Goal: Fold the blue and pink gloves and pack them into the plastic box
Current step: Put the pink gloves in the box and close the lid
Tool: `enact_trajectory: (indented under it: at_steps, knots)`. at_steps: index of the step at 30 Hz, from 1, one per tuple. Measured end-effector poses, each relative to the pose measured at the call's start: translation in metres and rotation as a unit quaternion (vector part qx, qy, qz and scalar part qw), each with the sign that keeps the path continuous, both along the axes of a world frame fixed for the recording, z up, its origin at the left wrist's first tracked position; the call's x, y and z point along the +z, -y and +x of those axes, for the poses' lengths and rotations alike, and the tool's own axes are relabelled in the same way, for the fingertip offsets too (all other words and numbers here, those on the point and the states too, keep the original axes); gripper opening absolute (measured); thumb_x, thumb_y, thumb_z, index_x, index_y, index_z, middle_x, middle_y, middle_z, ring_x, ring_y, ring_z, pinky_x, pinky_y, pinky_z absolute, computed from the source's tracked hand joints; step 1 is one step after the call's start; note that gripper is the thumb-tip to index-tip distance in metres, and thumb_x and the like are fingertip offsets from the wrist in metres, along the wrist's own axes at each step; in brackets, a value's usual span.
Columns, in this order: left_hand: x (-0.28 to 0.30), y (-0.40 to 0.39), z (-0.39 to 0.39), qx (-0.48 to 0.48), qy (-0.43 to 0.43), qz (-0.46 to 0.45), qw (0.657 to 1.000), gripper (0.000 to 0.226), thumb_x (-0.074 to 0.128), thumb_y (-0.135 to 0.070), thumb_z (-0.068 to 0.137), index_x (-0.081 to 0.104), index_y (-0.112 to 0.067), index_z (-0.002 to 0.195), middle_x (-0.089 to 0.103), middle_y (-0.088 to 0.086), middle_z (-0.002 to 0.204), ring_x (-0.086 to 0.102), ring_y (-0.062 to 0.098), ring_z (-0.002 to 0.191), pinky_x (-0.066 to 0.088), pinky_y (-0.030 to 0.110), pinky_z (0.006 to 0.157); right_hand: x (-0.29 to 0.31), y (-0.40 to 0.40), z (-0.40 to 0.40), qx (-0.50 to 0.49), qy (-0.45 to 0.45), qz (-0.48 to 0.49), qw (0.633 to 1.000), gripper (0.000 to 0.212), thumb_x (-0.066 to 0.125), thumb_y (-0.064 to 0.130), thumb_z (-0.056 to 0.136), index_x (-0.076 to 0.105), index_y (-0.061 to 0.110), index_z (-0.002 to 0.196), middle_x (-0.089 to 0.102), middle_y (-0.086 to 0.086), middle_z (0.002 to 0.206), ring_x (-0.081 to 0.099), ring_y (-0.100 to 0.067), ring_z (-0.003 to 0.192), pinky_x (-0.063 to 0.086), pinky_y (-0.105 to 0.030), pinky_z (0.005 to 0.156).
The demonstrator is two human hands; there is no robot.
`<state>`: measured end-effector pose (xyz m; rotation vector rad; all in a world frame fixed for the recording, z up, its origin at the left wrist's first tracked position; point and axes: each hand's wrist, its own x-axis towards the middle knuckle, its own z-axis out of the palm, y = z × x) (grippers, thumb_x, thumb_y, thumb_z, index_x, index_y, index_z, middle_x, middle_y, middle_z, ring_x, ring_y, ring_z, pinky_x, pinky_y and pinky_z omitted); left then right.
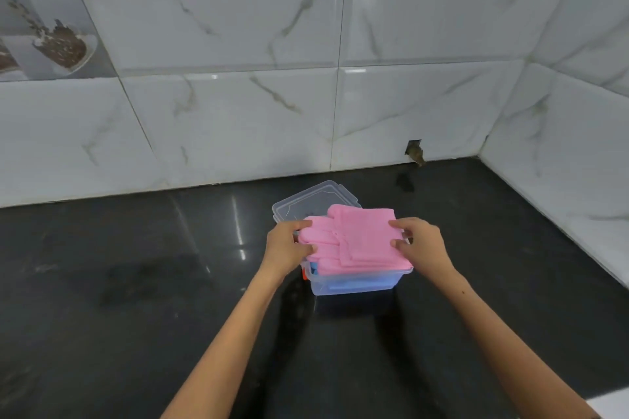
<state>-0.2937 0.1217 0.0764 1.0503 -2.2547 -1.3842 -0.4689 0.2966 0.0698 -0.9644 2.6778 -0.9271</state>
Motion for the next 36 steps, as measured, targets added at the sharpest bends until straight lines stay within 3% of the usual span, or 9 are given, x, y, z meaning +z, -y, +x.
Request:
enact_trajectory:
  at_steps: [2, 4, 6, 9, 12, 14, 18, 26, 36]
  knots:
    - [0.003, -0.005, -0.003, -0.026, 0.032, -0.113, 0.993, 0.055, 0.066, -0.007, 0.083, 0.051, -0.014, 0.135, 0.042, 0.016, 0.142, 0.043, 0.032, 0.129, 0.04, 0.043, 0.107, -0.006, 0.001, -0.002, 0.02, -0.034, 0.019, 0.999, 0.04, 0.065, 0.01, 0.085, 0.059, 0.015, 0.124, 0.059, -0.005, 0.128, 0.059, -0.019, 0.106, 0.046, -0.028, 0.09]
    - [0.006, -0.013, -0.012, -0.077, 0.06, -0.269, 0.958, 0.055, 0.055, -0.018, 0.093, 0.037, -0.017, 0.144, 0.013, 0.016, 0.158, 0.013, 0.034, 0.145, 0.018, 0.043, 0.118, -0.009, 0.002, -0.002, 0.045, -0.102, 0.072, 0.991, 0.04, 0.059, 0.02, 0.09, 0.054, 0.019, 0.13, 0.051, -0.005, 0.138, 0.052, -0.021, 0.119, 0.045, -0.032, 0.095]
    - [0.006, -0.021, -0.025, -0.155, 0.085, -0.381, 0.908, 0.057, 0.041, -0.03, 0.099, 0.02, -0.017, 0.15, -0.008, 0.011, 0.159, -0.008, 0.029, 0.147, 0.001, 0.04, 0.118, -0.008, 0.003, -0.003, 0.107, -0.172, 0.118, 0.972, 0.045, 0.052, 0.032, 0.094, 0.045, 0.023, 0.137, 0.035, -0.007, 0.151, 0.038, -0.025, 0.133, 0.037, -0.039, 0.106]
    - [-0.003, -0.023, -0.041, -0.247, 0.171, -0.431, 0.851, 0.065, 0.03, -0.042, 0.101, 0.001, -0.013, 0.151, -0.02, 0.009, 0.157, -0.02, 0.025, 0.144, -0.007, 0.04, 0.117, -0.006, 0.005, -0.009, 0.253, -0.17, 0.164, 0.938, 0.053, 0.038, 0.044, 0.097, 0.024, 0.03, 0.146, 0.003, -0.002, 0.16, 0.008, -0.021, 0.146, 0.01, -0.042, 0.118]
    - [-0.015, -0.014, -0.044, -0.304, 0.241, -0.435, 0.812, 0.07, 0.026, -0.047, 0.1, -0.008, -0.012, 0.15, -0.022, 0.01, 0.156, -0.021, 0.023, 0.144, -0.009, 0.038, 0.117, -0.005, 0.008, -0.017, 0.314, -0.14, 0.235, 0.909, 0.062, 0.028, 0.055, 0.094, 0.001, 0.036, 0.147, -0.017, 0.004, 0.156, -0.012, -0.015, 0.145, -0.007, -0.038, 0.116]
    - [-0.021, -0.012, -0.044, -0.32, 0.267, -0.417, 0.808, 0.07, 0.022, -0.049, 0.1, -0.012, -0.012, 0.149, -0.024, 0.009, 0.156, -0.022, 0.02, 0.144, -0.01, 0.036, 0.116, -0.002, 0.012, -0.021, 0.325, -0.153, 0.28, 0.89, 0.067, 0.023, 0.061, 0.091, -0.007, 0.036, 0.146, -0.021, 0.005, 0.154, -0.015, -0.015, 0.145, -0.011, -0.038, 0.116]
    - [-0.024, -0.01, -0.042, -0.354, 0.308, -0.391, 0.792, 0.069, 0.017, -0.048, 0.1, -0.016, -0.011, 0.148, -0.026, 0.01, 0.155, -0.023, 0.019, 0.143, -0.012, 0.035, 0.115, 0.001, 0.018, -0.017, 0.342, -0.172, 0.334, 0.861, 0.066, 0.022, 0.061, 0.092, -0.006, 0.036, 0.147, -0.02, 0.004, 0.156, -0.015, -0.015, 0.145, -0.009, -0.038, 0.117]
    - [-0.025, -0.005, -0.044, -0.418, 0.413, -0.331, 0.738, 0.068, 0.02, -0.043, 0.101, -0.019, -0.012, 0.147, -0.029, 0.007, 0.154, -0.025, 0.019, 0.143, -0.01, 0.037, 0.117, -0.003, 0.029, 0.003, 0.367, -0.121, 0.401, 0.831, 0.061, 0.021, 0.054, 0.096, -0.008, 0.036, 0.147, -0.023, 0.001, 0.155, -0.017, -0.017, 0.144, -0.01, -0.042, 0.117]
    - [-0.046, -0.007, -0.063, -0.402, 0.473, -0.309, 0.721, 0.078, 0.036, -0.032, 0.098, -0.023, -0.016, 0.146, -0.03, 0.005, 0.154, -0.024, 0.021, 0.143, -0.012, 0.041, 0.115, -0.021, 0.049, 0.013, 0.336, -0.111, 0.469, 0.809, 0.07, 0.036, 0.051, 0.095, -0.006, 0.034, 0.148, -0.02, -0.002, 0.157, -0.015, -0.021, 0.145, -0.012, -0.045, 0.115]
